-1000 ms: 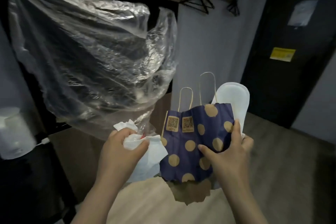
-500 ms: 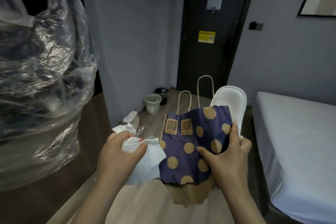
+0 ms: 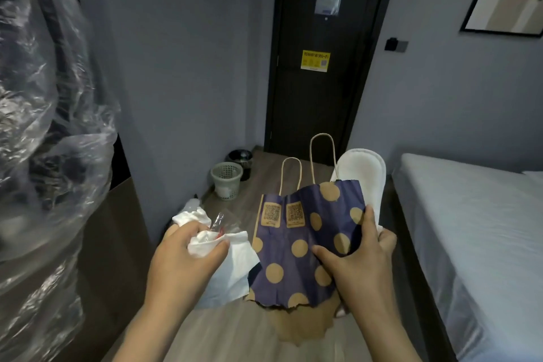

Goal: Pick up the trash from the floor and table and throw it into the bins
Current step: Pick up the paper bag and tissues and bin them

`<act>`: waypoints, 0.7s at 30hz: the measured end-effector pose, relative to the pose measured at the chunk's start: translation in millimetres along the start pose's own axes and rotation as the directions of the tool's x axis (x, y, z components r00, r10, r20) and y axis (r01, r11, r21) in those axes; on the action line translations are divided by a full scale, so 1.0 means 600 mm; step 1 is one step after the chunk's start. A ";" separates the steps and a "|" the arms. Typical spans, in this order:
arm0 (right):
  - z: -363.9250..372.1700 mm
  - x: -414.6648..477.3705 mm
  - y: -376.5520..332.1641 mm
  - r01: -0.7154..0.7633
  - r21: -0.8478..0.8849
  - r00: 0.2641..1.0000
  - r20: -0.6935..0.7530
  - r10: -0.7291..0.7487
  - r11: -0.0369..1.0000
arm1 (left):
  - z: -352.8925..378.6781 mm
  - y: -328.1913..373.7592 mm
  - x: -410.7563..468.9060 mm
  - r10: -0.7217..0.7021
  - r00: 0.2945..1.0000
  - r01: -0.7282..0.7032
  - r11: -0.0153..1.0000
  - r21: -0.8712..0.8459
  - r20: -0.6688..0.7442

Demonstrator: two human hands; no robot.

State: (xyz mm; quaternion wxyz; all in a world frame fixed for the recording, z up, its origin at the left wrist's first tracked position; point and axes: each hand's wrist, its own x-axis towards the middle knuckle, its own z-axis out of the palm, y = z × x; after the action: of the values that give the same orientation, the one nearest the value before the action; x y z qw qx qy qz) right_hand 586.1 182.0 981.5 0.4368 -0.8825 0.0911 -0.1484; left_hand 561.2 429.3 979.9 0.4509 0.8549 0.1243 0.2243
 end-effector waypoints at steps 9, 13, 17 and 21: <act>0.119 0.214 0.017 -0.049 -0.067 0.999 0.013 0.050 0.997 | 0.129 -0.042 0.195 -0.041 0.997 0.040 0.999 0.017 0.066; 0.160 0.354 0.029 -0.026 -0.030 0.999 0.031 0.027 0.999 | 0.204 -0.025 0.303 -0.026 0.999 0.024 0.999 0.043 0.036; 0.187 0.493 0.036 0.008 -0.018 0.998 0.063 -0.007 1.000 | 0.272 0.003 0.401 -0.038 0.999 0.037 0.998 0.043 0.004; 0.220 0.611 0.035 0.001 -0.049 0.995 0.098 0.003 0.999 | 0.336 0.004 0.492 -0.062 0.998 0.062 0.995 0.084 0.002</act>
State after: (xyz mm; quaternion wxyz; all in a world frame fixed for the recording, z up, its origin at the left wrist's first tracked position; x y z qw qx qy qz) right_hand 974.6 161.2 955.7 0.4191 -0.8991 0.0736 -0.1024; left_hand 917.3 406.6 962.6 0.4218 0.8693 0.1590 0.2029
